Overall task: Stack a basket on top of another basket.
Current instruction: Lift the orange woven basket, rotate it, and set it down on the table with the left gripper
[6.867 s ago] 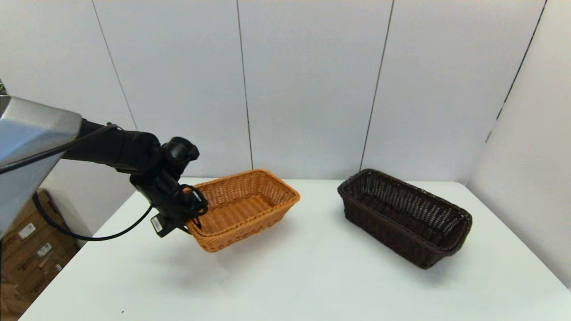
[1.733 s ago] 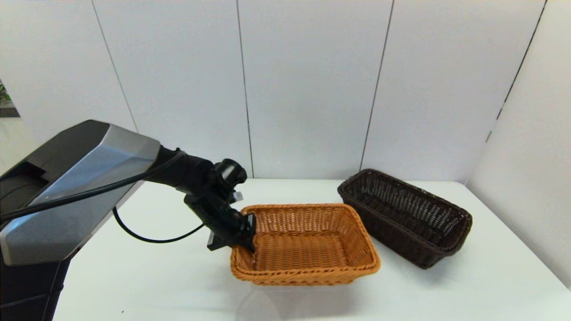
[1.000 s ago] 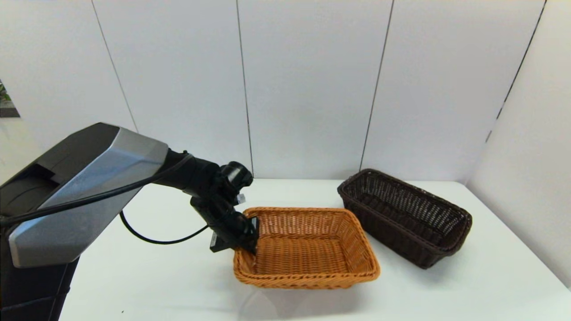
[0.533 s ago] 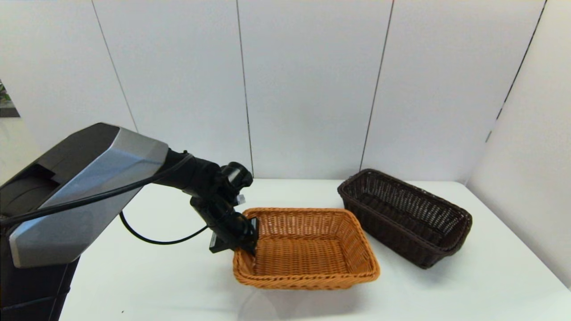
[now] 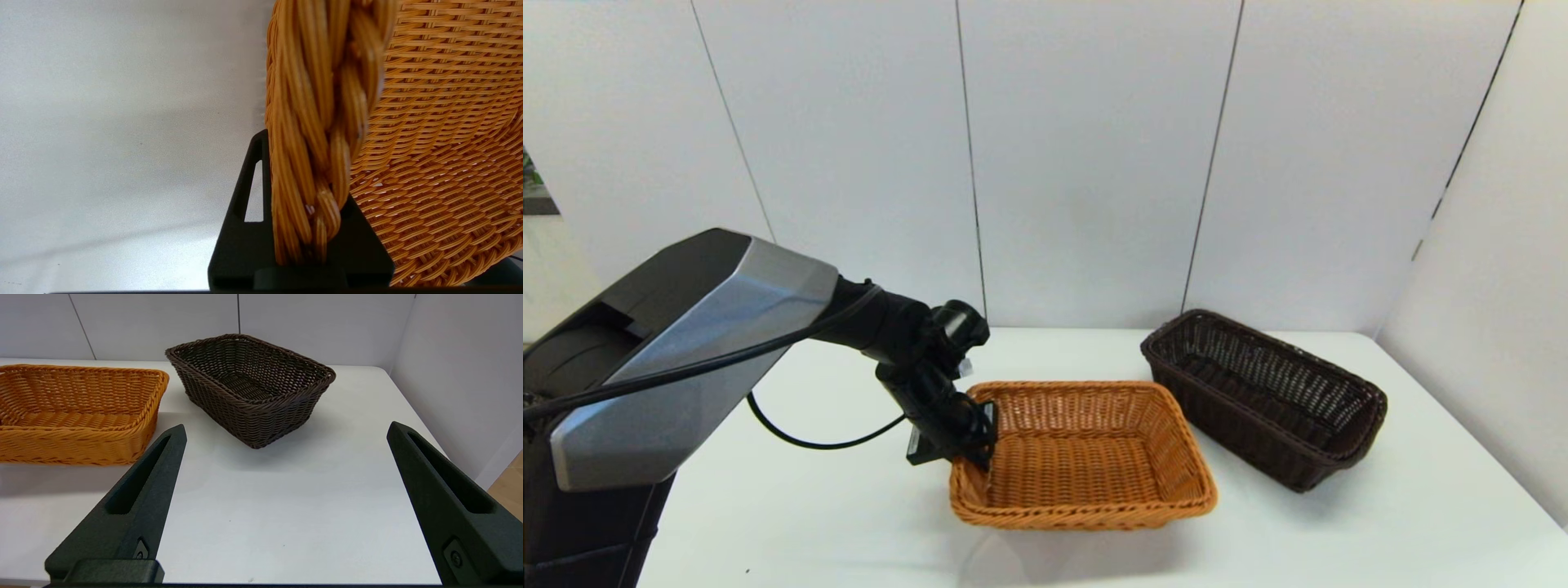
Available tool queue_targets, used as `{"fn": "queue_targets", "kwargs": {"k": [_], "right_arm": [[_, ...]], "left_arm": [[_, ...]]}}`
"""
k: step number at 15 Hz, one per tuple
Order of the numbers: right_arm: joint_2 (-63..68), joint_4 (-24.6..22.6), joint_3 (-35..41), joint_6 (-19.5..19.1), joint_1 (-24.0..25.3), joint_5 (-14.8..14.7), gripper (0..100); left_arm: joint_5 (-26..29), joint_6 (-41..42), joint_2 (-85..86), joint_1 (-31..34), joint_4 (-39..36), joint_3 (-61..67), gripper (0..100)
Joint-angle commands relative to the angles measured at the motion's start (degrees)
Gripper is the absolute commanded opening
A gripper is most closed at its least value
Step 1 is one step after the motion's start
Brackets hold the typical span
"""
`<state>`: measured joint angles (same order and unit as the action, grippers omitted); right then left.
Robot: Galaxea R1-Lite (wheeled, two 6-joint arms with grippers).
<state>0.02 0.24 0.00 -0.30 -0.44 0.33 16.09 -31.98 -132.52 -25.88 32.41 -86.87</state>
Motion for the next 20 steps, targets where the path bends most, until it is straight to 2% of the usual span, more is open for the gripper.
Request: {"fn": "queue_targets", "kwargs": {"k": [1, 20], "right_arm": [[-0.02, 0.02, 0.00, -0.05, 0.00, 0.02, 100], [-0.02, 0.02, 0.00, -0.05, 0.00, 0.02, 100]], "left_arm": [[0.08, -0.19, -0.19, -0.05, 0.19, 0.03, 0], [0.17, -0.72, 0.25, 0.04, 0.28, 0.30, 0]]}}
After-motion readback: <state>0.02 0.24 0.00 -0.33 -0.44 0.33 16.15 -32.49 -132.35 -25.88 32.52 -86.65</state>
